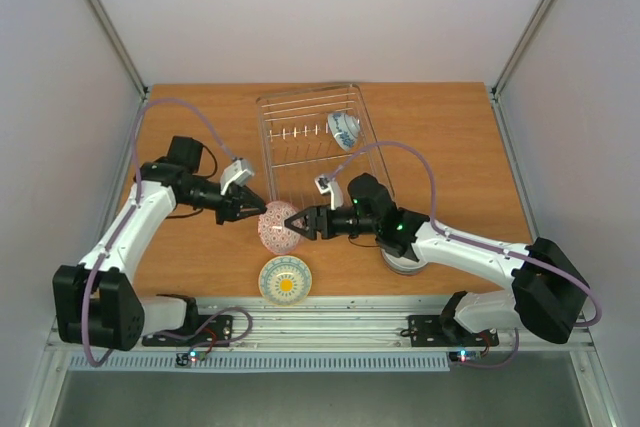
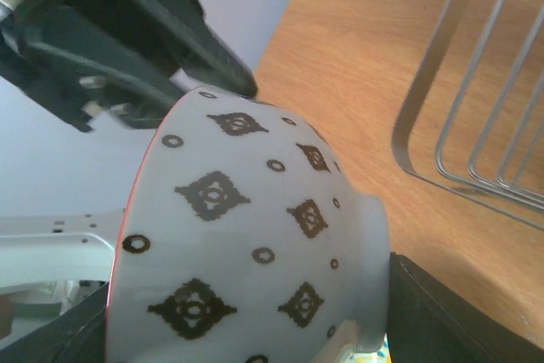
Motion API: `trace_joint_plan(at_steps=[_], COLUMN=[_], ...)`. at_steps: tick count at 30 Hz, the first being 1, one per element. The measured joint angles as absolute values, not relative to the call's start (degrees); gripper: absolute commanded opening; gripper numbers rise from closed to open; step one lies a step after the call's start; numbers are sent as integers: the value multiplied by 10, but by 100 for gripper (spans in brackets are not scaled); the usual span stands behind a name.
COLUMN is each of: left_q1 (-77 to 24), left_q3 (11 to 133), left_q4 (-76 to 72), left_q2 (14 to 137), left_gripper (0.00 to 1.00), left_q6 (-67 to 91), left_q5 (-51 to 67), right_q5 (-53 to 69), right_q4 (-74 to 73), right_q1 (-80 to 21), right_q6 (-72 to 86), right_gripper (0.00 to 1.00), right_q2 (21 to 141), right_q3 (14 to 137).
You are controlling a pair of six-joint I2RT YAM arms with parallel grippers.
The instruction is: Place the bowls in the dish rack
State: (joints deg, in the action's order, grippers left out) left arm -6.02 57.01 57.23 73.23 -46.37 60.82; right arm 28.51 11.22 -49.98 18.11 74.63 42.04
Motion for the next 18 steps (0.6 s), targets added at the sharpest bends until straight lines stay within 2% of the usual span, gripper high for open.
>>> trace_joint_plan(at_steps=[2,3,5,11,18], left_q1=[-61,-61,-61,-61,-61], left_q3=[564,561,548,524,508], left_q4=[554,544,517,444,382], left_q2=[721,714,697,682,682], left_gripper=[61,69,77,82,83], left_q6=[-449,-442,-417,-353,-299], left_q5=[611,610,605,569,526], right_q5=[278,271,247,131,-45], right_q4=[93,75,29,-141,-256], right_q1=[-502,-503,-504,-504,-493], right_q6=[174,168,151,75,-28], right_gripper=[1,1,1,1,1], right_q2=[746,746,746,763,865], right_q3=[423,427,440,562,743])
